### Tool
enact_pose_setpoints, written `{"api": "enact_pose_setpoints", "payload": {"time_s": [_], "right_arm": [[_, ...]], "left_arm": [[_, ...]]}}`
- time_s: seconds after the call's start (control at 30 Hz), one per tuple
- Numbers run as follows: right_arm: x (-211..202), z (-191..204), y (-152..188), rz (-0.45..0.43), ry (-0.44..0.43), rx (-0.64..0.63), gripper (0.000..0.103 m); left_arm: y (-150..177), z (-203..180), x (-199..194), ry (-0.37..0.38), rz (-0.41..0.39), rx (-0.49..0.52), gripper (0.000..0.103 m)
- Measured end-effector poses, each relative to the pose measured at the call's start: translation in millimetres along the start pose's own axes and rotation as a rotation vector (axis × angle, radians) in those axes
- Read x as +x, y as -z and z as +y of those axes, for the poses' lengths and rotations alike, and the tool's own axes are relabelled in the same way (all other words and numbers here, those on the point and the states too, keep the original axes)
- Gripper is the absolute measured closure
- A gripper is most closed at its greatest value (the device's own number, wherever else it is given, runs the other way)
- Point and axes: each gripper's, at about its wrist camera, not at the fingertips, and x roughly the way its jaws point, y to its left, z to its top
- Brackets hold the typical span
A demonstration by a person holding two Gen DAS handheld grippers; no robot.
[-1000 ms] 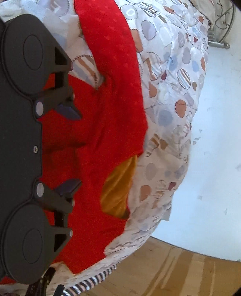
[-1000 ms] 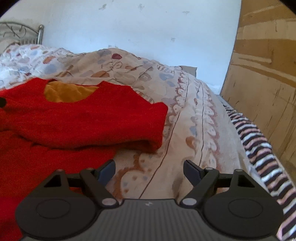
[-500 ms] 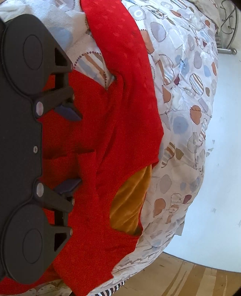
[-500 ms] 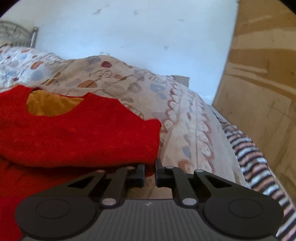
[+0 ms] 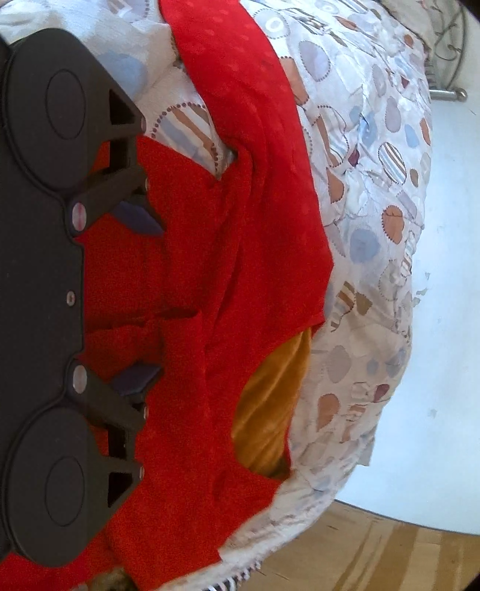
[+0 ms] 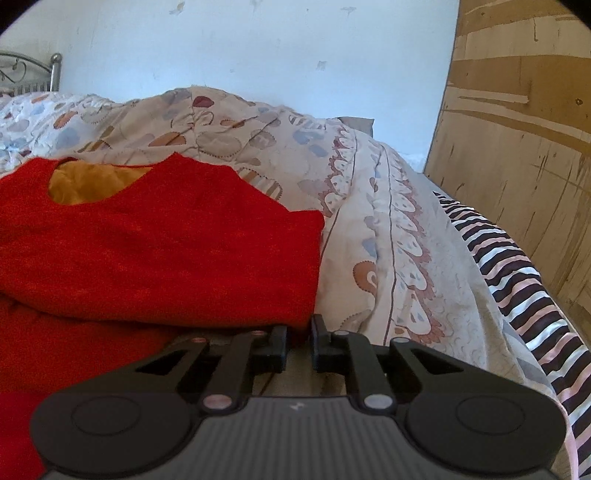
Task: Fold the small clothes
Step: 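Grasp the other red sleeve cuff with the left gripper and lift it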
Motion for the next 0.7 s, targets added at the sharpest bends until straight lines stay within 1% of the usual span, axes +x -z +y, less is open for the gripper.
{"api": "enact_pose_setpoints", "payload": {"time_s": [0.03, 0.07, 0.1, 0.13, 0.17, 0.2, 0.23, 0.27, 0.3, 0.33, 0.37, 0.5, 0.57, 0.7], "right_arm": [[-2.2, -1.0, -0.6, -0.001, -0.004, 0.005, 0.084], [-4.9, -1.7, -1.5, -0.002, -0.005, 0.007, 0.078], [-8.8, -2.5, -2.4, -0.004, -0.008, 0.011, 0.074], [-13.8, -3.4, -3.0, -0.01, -0.009, 0.016, 0.063], [-19.4, -4.2, -2.8, -0.016, -0.011, 0.019, 0.053], [-25.6, -4.4, -2.0, -0.021, -0.014, 0.019, 0.05], [-32.2, -4.4, -1.2, -0.028, -0.02, 0.018, 0.044], [-37.6, -4.8, -0.7, -0.032, -0.027, 0.016, 0.036], [-45.6, -4.4, 0.5, -0.038, -0.037, 0.015, 0.03], [-52.8, -3.8, 1.1, -0.045, -0.046, 0.016, 0.019], [-61.7, -3.1, 2.1, -0.057, -0.058, 0.018, 0.012], [-96.4, 3.5, 5.2, -0.1, -0.128, 0.051, 0.001], [-112.1, 8.7, 7.1, -0.118, -0.174, 0.071, 0.0], [-136.8, 25.6, 14.3, -0.142, -0.264, 0.104, 0.0]], "left_arm": [[-0.4, 4.1, -5.5, 0.009, -0.006, -0.016, 0.014], [-0.9, 9.2, -12.2, 0.012, -0.016, -0.034, 0.012], [-0.8, 15.7, -20.1, 0.018, -0.041, -0.057, 0.009], [-0.6, 22.8, -27.7, 0.018, -0.053, -0.075, 0.005], [0.0, 32.2, -36.4, 0.012, -0.064, -0.099, 0.004], [0.6, 40.1, -43.0, 0.005, -0.071, -0.119, 0.003], [1.5, 50.2, -50.7, -0.004, -0.076, -0.143, 0.003], [2.2, 59.2, -57.2, -0.016, -0.08, -0.161, 0.001], [3.8, 70.5, -64.8, -0.035, -0.087, -0.181, 0.001], [4.8, 81.0, -71.5, -0.058, -0.097, -0.199, 0.001], [6.6, 92.6, -78.4, -0.087, -0.105, -0.215, 0.001], [18.6, 148.0, -97.9, -0.219, -0.119, -0.288, 0.001], [28.0, 179.0, -102.7, -0.296, -0.109, -0.344, 0.001], [43.5, 236.0, -108.7, -0.412, -0.107, -0.448, 0.001]]}}
